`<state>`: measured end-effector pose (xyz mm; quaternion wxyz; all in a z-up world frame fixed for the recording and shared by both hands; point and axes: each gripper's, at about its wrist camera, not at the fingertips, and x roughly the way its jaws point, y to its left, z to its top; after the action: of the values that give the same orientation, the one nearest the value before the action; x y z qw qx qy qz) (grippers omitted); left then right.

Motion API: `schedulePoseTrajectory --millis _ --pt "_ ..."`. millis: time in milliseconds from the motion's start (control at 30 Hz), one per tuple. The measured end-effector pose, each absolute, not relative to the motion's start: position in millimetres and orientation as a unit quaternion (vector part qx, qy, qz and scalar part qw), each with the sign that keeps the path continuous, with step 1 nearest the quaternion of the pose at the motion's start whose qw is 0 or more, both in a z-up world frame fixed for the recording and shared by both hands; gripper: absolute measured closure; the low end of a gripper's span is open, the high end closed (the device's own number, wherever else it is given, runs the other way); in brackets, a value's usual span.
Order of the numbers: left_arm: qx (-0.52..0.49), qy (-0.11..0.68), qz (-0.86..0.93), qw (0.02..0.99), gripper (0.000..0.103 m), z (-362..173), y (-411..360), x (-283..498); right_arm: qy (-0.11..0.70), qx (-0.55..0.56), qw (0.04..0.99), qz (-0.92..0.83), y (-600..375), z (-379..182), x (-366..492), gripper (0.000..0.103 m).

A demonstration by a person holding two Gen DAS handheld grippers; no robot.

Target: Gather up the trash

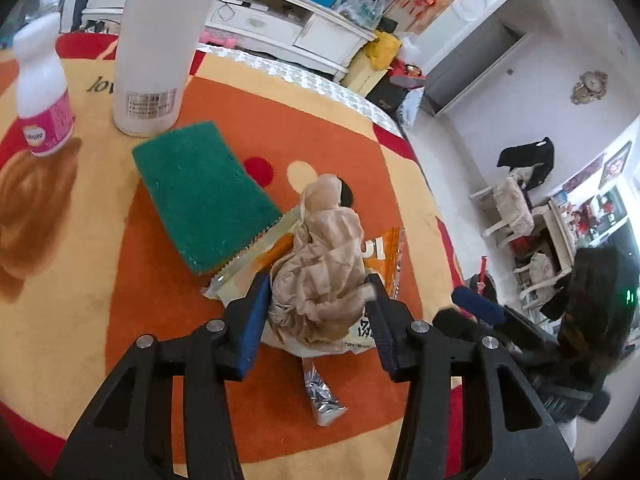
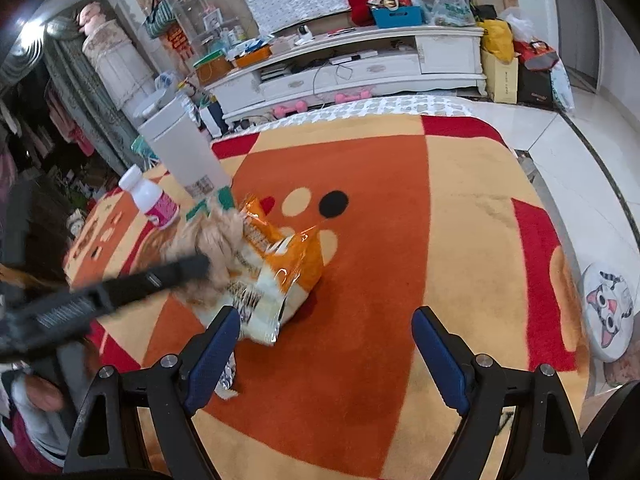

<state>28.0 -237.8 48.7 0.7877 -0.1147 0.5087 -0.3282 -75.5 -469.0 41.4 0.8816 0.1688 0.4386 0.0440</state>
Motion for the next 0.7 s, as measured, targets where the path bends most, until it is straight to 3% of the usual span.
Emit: schedulePoseTrajectory --millis 67,267,700 --pt "-0.104 0.501 -0.330 0.793 0.056 53.7 -236.4 21.4 0.436 0.187 0.879 0.051 -470.3 42.3 -70.0 0.015" --pt "-0.071 0.465 -0.351 0.810 0.041 73.8 -223.5 0.3 0.426 0.247 0.867 0.075 -469.3 45.9 -54.1 0.013" --pt "-0.073 0.467 -0.305 0.827 0.041 61.3 -177.9 7.3 0.436 0.278 0.851 0.095 -436.4 40.1 -18.9 0.003"
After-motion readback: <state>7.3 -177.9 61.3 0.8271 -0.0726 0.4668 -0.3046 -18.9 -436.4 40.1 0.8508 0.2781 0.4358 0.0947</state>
